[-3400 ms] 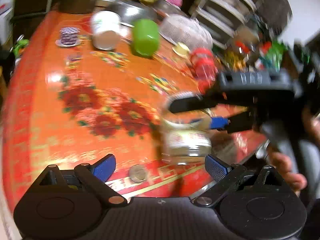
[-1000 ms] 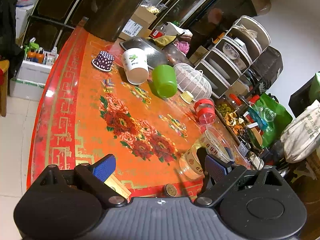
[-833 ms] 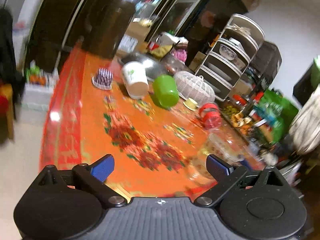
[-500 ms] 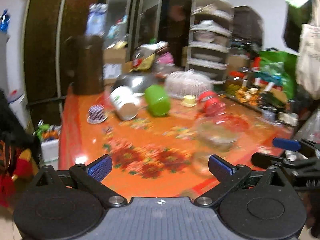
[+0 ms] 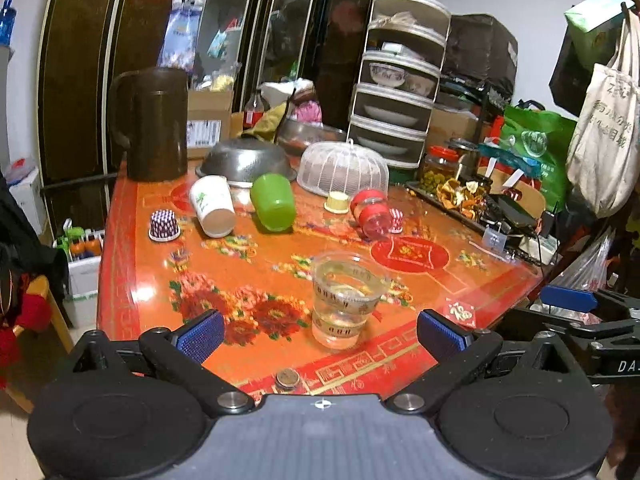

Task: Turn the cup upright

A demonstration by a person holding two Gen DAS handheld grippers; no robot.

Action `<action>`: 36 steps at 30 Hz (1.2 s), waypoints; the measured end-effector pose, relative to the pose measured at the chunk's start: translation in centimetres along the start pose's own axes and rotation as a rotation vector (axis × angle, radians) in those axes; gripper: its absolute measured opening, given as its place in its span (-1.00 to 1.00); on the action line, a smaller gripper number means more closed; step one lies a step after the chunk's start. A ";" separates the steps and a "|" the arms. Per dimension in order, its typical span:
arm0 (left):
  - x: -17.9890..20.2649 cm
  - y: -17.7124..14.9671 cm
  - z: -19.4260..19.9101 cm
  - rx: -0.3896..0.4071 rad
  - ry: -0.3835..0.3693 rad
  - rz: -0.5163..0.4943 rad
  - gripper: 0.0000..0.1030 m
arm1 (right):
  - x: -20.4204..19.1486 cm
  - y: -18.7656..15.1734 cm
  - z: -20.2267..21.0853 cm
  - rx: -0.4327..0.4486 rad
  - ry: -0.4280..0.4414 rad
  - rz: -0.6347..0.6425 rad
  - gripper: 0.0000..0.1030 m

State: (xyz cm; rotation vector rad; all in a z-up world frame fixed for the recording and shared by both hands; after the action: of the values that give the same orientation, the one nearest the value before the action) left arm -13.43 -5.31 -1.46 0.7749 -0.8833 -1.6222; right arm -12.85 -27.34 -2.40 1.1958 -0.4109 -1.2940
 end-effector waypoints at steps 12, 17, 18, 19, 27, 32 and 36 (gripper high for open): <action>0.5 0.0 -0.1 -0.015 0.024 -0.026 1.00 | -0.2 -0.5 -0.6 -0.016 0.010 0.015 0.98; 0.5 -0.1 -0.2 -0.022 0.021 -0.026 1.00 | -0.1 -0.6 -0.6 -0.018 0.013 0.013 0.99; 0.6 -0.1 -0.3 -0.024 0.022 -0.027 1.00 | -0.1 -0.6 -0.6 -0.020 0.016 0.012 0.98; 0.6 -0.1 -0.3 -0.025 0.024 -0.029 1.00 | -0.1 -0.5 -0.6 -0.021 0.017 0.011 0.99; 0.7 -0.2 -0.6 -0.036 0.027 -0.031 1.00 | -0.1 -0.6 -0.6 -0.015 0.023 0.013 0.99; 0.7 -0.2 -0.5 -0.035 0.029 -0.030 1.00 | 0.0 -0.6 -0.6 -0.013 0.026 0.012 0.99; 0.7 -0.2 -0.5 -0.035 0.030 -0.030 1.00 | -0.1 -0.6 -0.6 -0.013 0.032 0.016 0.99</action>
State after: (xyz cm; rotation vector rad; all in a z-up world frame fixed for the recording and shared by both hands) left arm -13.25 -6.04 -1.94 0.7893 -0.8234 -1.6445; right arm -12.71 -26.94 -3.07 1.1990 -0.3877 -1.2610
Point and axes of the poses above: each gripper's, at about its wrist camera, not at the fingertips, and z roughly against the way its jaws point, x to its right, y to its top, the point moved 1 cm from there along -z, roughly the way its jaws point, and after that the axes turned 14 degrees about -z, right-handed, at the moved point
